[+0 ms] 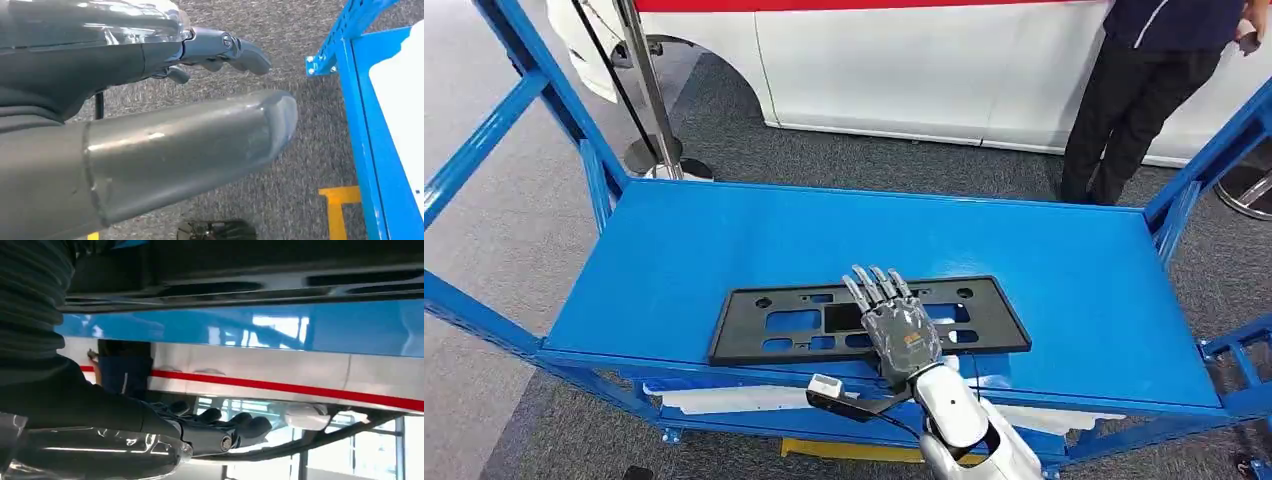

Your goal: Take the parts from the cabinet and place them on the table.

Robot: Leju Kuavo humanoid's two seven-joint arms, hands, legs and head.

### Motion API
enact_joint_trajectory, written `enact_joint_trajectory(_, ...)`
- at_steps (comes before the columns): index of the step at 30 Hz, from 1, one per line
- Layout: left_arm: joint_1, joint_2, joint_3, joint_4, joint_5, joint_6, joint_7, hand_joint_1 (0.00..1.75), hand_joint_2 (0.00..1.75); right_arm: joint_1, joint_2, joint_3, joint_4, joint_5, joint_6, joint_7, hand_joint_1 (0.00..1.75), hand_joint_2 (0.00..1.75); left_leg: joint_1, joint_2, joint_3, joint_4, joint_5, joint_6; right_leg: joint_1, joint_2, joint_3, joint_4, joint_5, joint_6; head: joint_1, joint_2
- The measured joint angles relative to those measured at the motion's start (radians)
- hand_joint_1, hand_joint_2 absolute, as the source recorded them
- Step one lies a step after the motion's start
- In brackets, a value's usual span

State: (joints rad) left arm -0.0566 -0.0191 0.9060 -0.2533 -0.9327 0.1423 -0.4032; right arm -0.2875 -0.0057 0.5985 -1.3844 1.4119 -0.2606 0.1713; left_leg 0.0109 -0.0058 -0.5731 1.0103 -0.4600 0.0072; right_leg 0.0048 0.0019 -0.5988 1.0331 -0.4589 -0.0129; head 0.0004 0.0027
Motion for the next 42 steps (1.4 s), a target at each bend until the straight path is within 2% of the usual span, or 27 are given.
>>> enact_joint_trajectory(2, -0.001, 0.0, 0.004, 0.0, -0.002, 0.0, 0.0, 0.0, 0.0, -0.001, -0.005, -0.004, 0.002, 0.004, 0.0, 0.002, 0.0, 1.75, 0.001, 0.0, 0.004, -0.004, 0.001, -0.012, -0.001, 0.001, 0.002, -0.007, 0.004, -0.012, 0.0, 0.0)
enact_joint_trajectory(4, 0.0, -0.003, 0.006, 0.0, -0.004, 0.0, 0.0, 0.0, 0.0, -0.005, -0.006, -0.005, 0.002, 0.008, 0.0, 0.002, 0.0, 1.75, 0.004, 0.001, -0.014, 0.043, -0.038, -0.02, -0.01, -0.001, 0.012, -0.021, 0.011, -0.025, 0.0, 0.0)
enact_joint_trajectory(7, 0.0, -0.003, 0.01, 0.0, -0.003, 0.003, 0.0, 0.0, 0.0, -0.006, -0.009, -0.005, 0.006, 0.01, 0.0, 0.002, 0.0, 1.75, 0.006, 0.001, -0.117, 0.26, -0.142, -0.032, -0.008, -0.002, 0.009, -0.019, 0.01, -0.031, 0.0, 0.0)
enact_joint_trajectory(8, 0.001, -0.003, 0.011, 0.0, -0.004, 0.003, 0.0, 0.0, 0.0, -0.005, -0.01, -0.005, 0.009, 0.011, 0.0, 0.005, 0.0, 1.75, 0.006, 0.001, -0.139, 0.303, -0.149, -0.033, -0.008, -0.002, 0.008, -0.018, 0.009, -0.031, 0.0, 0.0)
enact_joint_trajectory(9, 0.002, -0.004, 0.014, 0.0, -0.008, 0.003, 0.001, 0.0, 0.0, -0.005, -0.011, -0.006, 0.012, 0.014, 0.001, 0.006, 0.0, 1.75, 0.007, 0.001, -0.135, 0.291, -0.127, -0.033, -0.008, -0.001, 0.008, -0.015, 0.008, -0.03, 0.0, 0.0)
enact_joint_trajectory(10, 0.002, -0.004, 0.016, 0.0, -0.01, 0.003, 0.003, 0.0, 0.0, -0.005, -0.011, -0.01, 0.016, 0.016, 0.002, 0.006, 0.0, 1.75, 0.007, 0.001, -0.108, 0.233, -0.087, -0.032, -0.008, -0.001, 0.008, -0.013, 0.006, -0.029, 0.0, 0.0)
enact_joint_trajectory(12, 0.0, -0.003, 0.019, 0.0, -0.014, 0.004, 0.004, 0.0, 0.0, -0.005, -0.012, -0.017, 0.022, 0.02, 0.004, 0.006, 0.0, 1.75, 0.007, 0.002, -0.02, 0.058, -0.001, -0.023, -0.008, 0.001, 0.012, -0.007, 0.0, -0.024, 0.0, 0.0)
enact_joint_trajectory(13, -0.002, -0.003, 0.022, 0.0, -0.015, 0.004, 0.005, 0.0, 0.0, -0.005, -0.012, -0.02, 0.025, 0.022, 0.004, 0.007, 0.0, 1.75, 0.004, 0.002, 0.006, 0.007, -0.011, -0.015, -0.007, 0.001, 0.011, -0.006, -0.002, -0.02, 0.0, 0.0)
enact_joint_trajectory(16, 0.0, -0.004, 0.025, 0.0, -0.017, 0.004, 0.006, 0.0, 0.0, -0.004, -0.014, -0.026, 0.034, 0.027, 0.004, 0.007, 0.0, 1.75, -0.005, -0.001, 0.004, 0.001, -0.005, -0.004, -0.005, 0.001, 0.007, -0.006, 0.001, -0.004, 0.0, 0.0)
enact_joint_trajectory(17, 0.0, -0.004, 0.026, 0.0, -0.017, 0.004, 0.006, 0.0, 0.0, -0.004, -0.014, -0.027, 0.037, 0.027, 0.004, 0.008, 1.29, 1.75, -0.005, 0.0, 0.004, -0.002, -0.002, 0.001, -0.005, 0.001, 0.008, -0.009, 0.003, 0.001, 0.0, 0.0)
enact_joint_trajectory(18, 0.0, -0.005, 0.027, 0.0, -0.017, 0.004, 0.006, 0.0, 0.0, -0.004, -0.015, -0.029, 0.038, 0.027, 0.004, 0.008, 1.73, 1.75, 0.008, 0.001, 0.011, -0.016, 0.007, 0.011, -0.002, 0.001, 0.007, -0.004, -0.004, 0.008, 0.0, 0.0)
enact_joint_trajectory(20, -0.002, -0.006, 0.029, 0.0, -0.018, 0.004, 0.006, 0.0, 0.0, -0.004, -0.017, -0.035, 0.042, 0.019, 0.016, 0.004, 1.75, 1.75, 0.006, 0.003, 0.012, -0.019, 0.009, 0.023, -0.007, 0.001, -0.026, 0.075, -0.059, 0.016, 0.0, 0.0)
enact_joint_trajectory(22, -0.002, -0.007, 0.033, 0.0, -0.021, 0.004, 0.006, 0.0, 0.0, -0.001, -0.019, -0.04, 0.051, -0.011, 0.046, -0.01, 1.75, 1.75, 0.005, 0.004, 0.011, -0.018, 0.008, 0.025, -0.011, 0.001, -0.105, 0.24, -0.135, 0.022, 0.0, 0.0)
enact_joint_trajectory(23, -0.002, -0.007, 0.034, 0.0, -0.021, 0.004, 0.007, 0.0, 0.0, 0.001, -0.021, -0.042, 0.056, -0.019, 0.052, -0.014, 1.75, 1.75, 0.005, 0.004, 0.01, -0.017, 0.008, 0.025, -0.012, 0.001, -0.132, 0.292, -0.146, 0.024, 0.0, 0.0)
enact_joint_trajectory(24, -0.002, -0.007, 0.035, 0.0, -0.023, 0.004, 0.007, 0.0, 0.0, 0.002, -0.022, -0.043, 0.059, -0.024, 0.055, -0.016, 1.75, 1.75, 0.005, 0.004, 0.01, -0.016, 0.007, 0.025, -0.014, 0.0, -0.135, 0.293, -0.132, 0.026, 0.0, 0.0)
enact_joint_trajectory(25, -0.002, -0.008, 0.038, 0.0, -0.023, 0.004, 0.007, 0.0, 0.0, 0.002, -0.023, -0.044, 0.063, -0.026, 0.058, -0.016, 1.75, 1.75, 0.005, 0.003, 0.011, -0.015, 0.006, 0.023, -0.016, 0.0, -0.116, 0.253, -0.099, 0.026, 0.0, 0.0)
enact_joint_trajectory(27, -0.002, -0.01, 0.04, 0.0, -0.023, 0.004, 0.008, 0.0, 0.0, 0.001, -0.022, -0.045, 0.065, -0.027, 0.058, -0.017, 1.75, 1.75, 0.005, 0.002, 0.015, -0.01, 0.001, 0.019, -0.019, -0.001, -0.033, 0.087, -0.012, 0.021, 0.0, 0.0)
enact_joint_trajectory(28, -0.003, -0.011, 0.04, 0.0, -0.023, 0.004, 0.007, 0.0, 0.0, 0.0, -0.022, -0.047, 0.065, -0.027, 0.059, -0.019, 1.75, 1.75, 0.005, 0.002, 0.014, -0.006, -0.003, 0.013, -0.019, -0.002, 0.003, 0.008, -0.003, 0.017, 0.0, 0.0)
enact_joint_trajectory(29, -0.004, -0.011, 0.04, 0.0, -0.023, 0.004, 0.008, 0.0, 0.0, -0.001, -0.022, -0.047, 0.067, -0.027, 0.06, -0.019, 1.75, 1.75, -0.002, 0.001, 0.009, 0.002, -0.007, 0.006, -0.012, -0.001, 0.006, 0.002, -0.006, 0.015, 0.0, 0.0)
enact_joint_trajectory(32, -0.004, -0.011, 0.042, 0.0, -0.023, 0.003, 0.008, 0.0, 0.0, -0.004, -0.022, -0.047, 0.068, -0.03, 0.061, -0.022, 1.75, 1.75, 0.002, 0.0, 0.013, -0.005, -0.006, -0.01, -0.008, 0.001, 0.004, 0.005, -0.006, 0.0, 0.0, 0.0)
enact_joint_trajectory(34, -0.004, -0.015, 0.042, 0.0, -0.024, 0.003, 0.008, 0.0, 0.0, -0.005, -0.022, -0.047, 0.068, -0.036, 0.062, -0.022, 1.75, 1.75, 0.006, 0.001, 0.006, 0.016, -0.025, -0.022, -0.016, -0.002, 0.011, -0.008, 0.0, -0.014, 0.0, 0.0)
enact_joint_trajectory(35, -0.004, -0.015, 0.042, 0.0, -0.024, 0.003, 0.008, 0.0, 0.0, -0.007, -0.022, -0.047, 0.068, -0.042, 0.062, -0.023, 1.75, 1.75, 0.006, 0.002, -0.017, 0.065, -0.059, -0.025, -0.016, -0.003, 0.01, -0.009, 0.0, -0.02, 0.0, 0.0)
enact_joint_trajectory(37, -0.004, -0.014, 0.048, 0.0, -0.024, 0.004, 0.008, 0.0, 0.0, -0.008, -0.021, -0.047, 0.069, -0.048, 0.061, -0.023, 1.75, 1.75, 0.007, 0.002, -0.093, 0.228, -0.137, -0.032, -0.014, -0.004, 0.009, -0.008, 0.0, -0.024, 0.0, 0.0)
enact_joint_trajectory(38, -0.003, -0.014, 0.05, 0.0, -0.024, 0.004, 0.008, 0.0, 0.0, -0.008, -0.02, -0.047, 0.071, -0.053, 0.061, -0.024, 1.75, 1.75, 0.007, 0.002, -0.123, 0.29, -0.156, -0.034, -0.013, -0.004, 0.009, -0.008, -0.001, -0.025, 0.0, 0.0)
enact_joint_trajectory(39, -0.003, -0.015, 0.051, 0.0, -0.024, 0.004, 0.01, 0.0, 0.0, -0.009, -0.02, -0.047, 0.072, -0.056, 0.061, -0.025, 1.75, 1.75, 0.007, 0.002, -0.133, 0.311, -0.15, -0.034, -0.012, -0.004, 0.01, -0.008, -0.001, -0.025, 0.0, 0.0)
enact_joint_trajectory(40, -0.003, -0.016, 0.052, 0.0, -0.024, 0.004, 0.01, 0.0, 0.0, -0.009, -0.02, -0.047, 0.073, -0.06, 0.062, -0.026, 1.75, 1.75, 0.007, 0.002, -0.121, 0.283, -0.123, -0.033, -0.011, -0.003, 0.011, -0.007, -0.001, -0.025, 0.0, 0.0)
enact_joint_trajectory(42, -0.004, -0.016, 0.056, 0.0, -0.024, 0.005, 0.01, 0.0, 0.0, -0.01, -0.019, -0.047, 0.074, -0.064, 0.063, -0.026, 1.75, 1.75, 0.007, 0.002, -0.039, 0.115, -0.03, -0.024, -0.01, -0.002, 0.018, -0.007, -0.004, -0.023, 0.0, 0.0)
